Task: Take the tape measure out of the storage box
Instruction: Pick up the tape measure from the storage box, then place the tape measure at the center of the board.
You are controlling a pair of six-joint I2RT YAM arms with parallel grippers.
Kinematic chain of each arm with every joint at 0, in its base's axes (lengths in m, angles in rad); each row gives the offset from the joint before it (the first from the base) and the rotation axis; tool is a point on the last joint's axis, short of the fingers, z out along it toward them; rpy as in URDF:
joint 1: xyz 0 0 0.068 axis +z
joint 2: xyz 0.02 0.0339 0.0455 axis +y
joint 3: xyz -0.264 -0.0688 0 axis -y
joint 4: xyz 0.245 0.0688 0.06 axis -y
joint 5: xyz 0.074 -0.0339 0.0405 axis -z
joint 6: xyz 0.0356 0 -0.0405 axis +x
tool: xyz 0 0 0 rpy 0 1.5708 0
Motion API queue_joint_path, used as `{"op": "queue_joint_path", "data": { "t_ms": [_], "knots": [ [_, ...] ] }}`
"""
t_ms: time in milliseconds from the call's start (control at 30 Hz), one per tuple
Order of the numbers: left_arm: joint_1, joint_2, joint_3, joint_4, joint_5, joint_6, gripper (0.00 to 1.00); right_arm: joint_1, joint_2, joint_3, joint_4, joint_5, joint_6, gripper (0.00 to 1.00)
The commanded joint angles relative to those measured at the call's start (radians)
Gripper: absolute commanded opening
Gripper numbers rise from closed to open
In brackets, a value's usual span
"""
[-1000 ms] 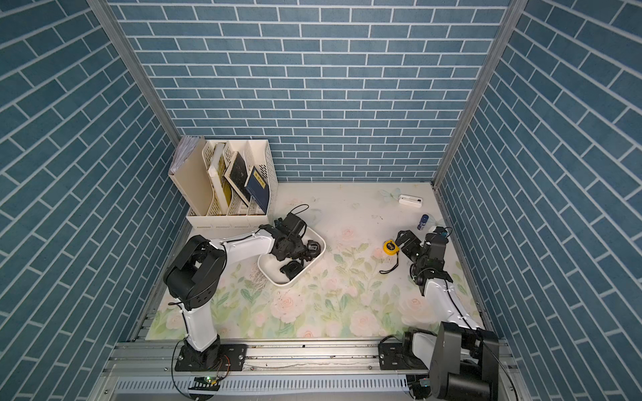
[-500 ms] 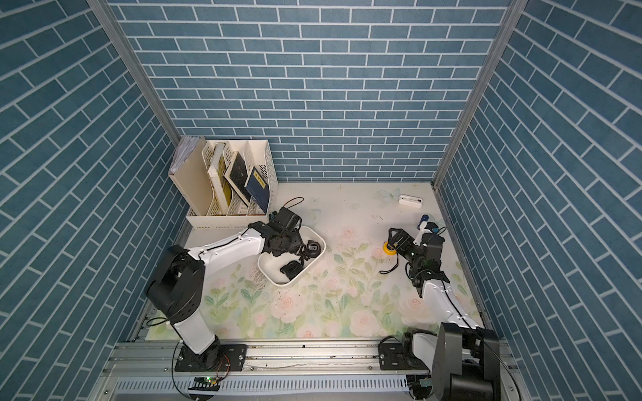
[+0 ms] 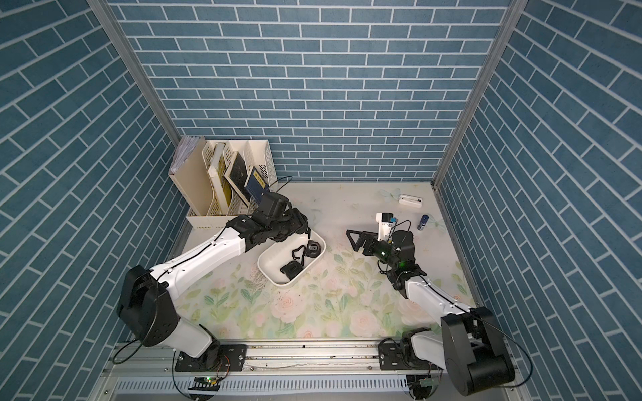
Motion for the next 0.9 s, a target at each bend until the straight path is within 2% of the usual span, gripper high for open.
{"op": "queue_joint_path", "data": {
  "t_ms": [0,133,333,867],
  "knots": [
    [0.001,-0.013,0.029,0.095,0.098,-0.04,0.0,0.077,0.052,0.042,0.161,-0.025,0.038,0.96],
    [0.0,-0.013,0.019,0.152,0.136,-0.069,0.0,0.161,0.132,0.088,0.235,0.004,0.052,0.93],
    [-0.001,-0.038,-0.018,0.191,0.136,-0.101,0.0,0.244,0.222,0.167,0.273,0.057,0.039,0.9],
    [-0.007,-0.059,-0.042,0.21,0.141,-0.111,0.0,0.334,0.349,0.302,0.283,0.14,0.014,0.85]
  ]
}}
